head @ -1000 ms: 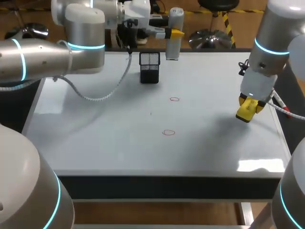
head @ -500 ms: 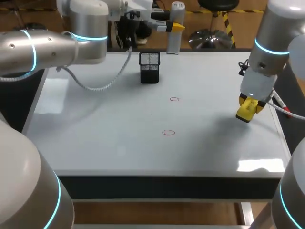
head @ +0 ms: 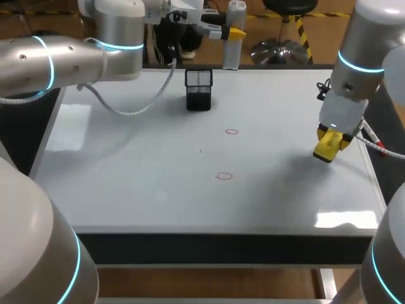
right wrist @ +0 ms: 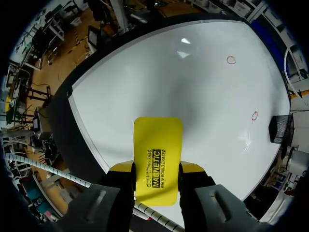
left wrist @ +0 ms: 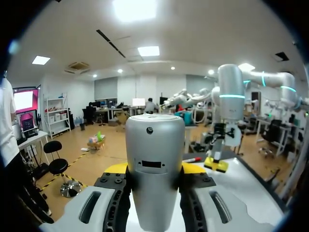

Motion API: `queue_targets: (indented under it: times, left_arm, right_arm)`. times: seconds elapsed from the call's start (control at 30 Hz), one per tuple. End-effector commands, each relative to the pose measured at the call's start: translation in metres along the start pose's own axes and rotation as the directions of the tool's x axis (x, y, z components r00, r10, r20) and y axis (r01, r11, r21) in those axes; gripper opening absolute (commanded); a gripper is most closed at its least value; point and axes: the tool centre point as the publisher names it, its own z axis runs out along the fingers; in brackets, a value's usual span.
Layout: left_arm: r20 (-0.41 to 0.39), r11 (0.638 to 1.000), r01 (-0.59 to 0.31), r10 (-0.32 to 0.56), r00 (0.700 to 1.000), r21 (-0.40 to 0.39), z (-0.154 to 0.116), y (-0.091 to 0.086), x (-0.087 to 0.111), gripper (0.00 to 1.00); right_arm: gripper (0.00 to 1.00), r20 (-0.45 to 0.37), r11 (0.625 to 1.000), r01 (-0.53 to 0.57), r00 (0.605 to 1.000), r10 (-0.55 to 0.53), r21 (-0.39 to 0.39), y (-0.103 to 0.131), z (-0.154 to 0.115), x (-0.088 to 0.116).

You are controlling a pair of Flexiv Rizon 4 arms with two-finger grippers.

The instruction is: Pick up the inspection probe, press it on each red-marked spot on the whiteboard one by one, put down the probe, pick up the eraser, and wipe off all the red marks.

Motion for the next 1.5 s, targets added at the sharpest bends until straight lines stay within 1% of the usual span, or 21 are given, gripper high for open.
queue_targets:
  times: [0.03, 0.57, 0.63, 0.77, 0.93, 1.0, 1.17, 1.33, 1.5]
  left_arm:
    - [-0.003, 1.000, 0.001, -0.001, 1.000, -0.002, 0.000, -0.001, -0.001, 0.00]
    - [-0.003, 1.000, 0.001, -0.001, 1.000, -0.002, 0.000, -0.001, -0.001, 0.00]
    - [-0.003, 1.000, 0.001, -0.001, 1.000, -0.002, 0.000, -0.001, -0.001, 0.00]
    - [-0.003, 1.000, 0.001, -0.001, 1.000, -0.002, 0.000, -0.001, -0.001, 0.00]
    - [-0.003, 1.000, 0.001, -0.001, 1.000, -0.002, 0.000, -0.001, -0.001, 0.00]
    - [-0.003, 1.000, 0.001, -0.001, 1.000, -0.002, 0.000, -0.001, -0.001, 0.00]
    - [-0.003, 1.000, 0.001, -0.001, 1.000, -0.002, 0.000, -0.001, -0.001, 0.00]
    - [-0.003, 1.000, 0.001, -0.001, 1.000, -0.002, 0.000, -0.001, -0.001, 0.00]
    - [-0.003, 1.000, 0.001, -0.001, 1.000, -0.002, 0.000, -0.001, -0.001, 0.00]
  right_arm:
    - [0.00, -0.002, 1.000, 0.001, 1.000, -0.001, 0.001, -0.001, 0.000, 0.000]
    - [0.00, -0.002, 1.000, 0.001, 1.000, -0.001, 0.001, -0.001, 0.000, 0.000]
    - [0.00, -0.012, 1.000, 0.030, 0.999, -0.030, 0.009, 0.003, -0.004, -0.013]
    - [0.00, 0.006, 0.996, 0.089, 0.996, -0.089, 0.029, 0.014, -0.015, -0.038]
    - [0.00, -0.005, 0.978, 0.204, 0.979, -0.204, 0.045, 0.032, -0.023, -0.079]
    - [0.00, -0.009, 0.968, 0.248, 0.969, -0.247, 0.050, 0.040, -0.025, -0.096]
    - [0.00, -0.014, 0.941, 0.335, 0.942, -0.335, 0.053, 0.058, -0.025, -0.130]
    - [0.00, -0.009, 0.903, 0.428, 0.904, -0.428, 0.040, 0.077, -0.018, -0.161]
    - [0.00, -0.010, 0.860, 0.510, 0.860, -0.510, 0.023, 0.090, -0.010, -0.189]
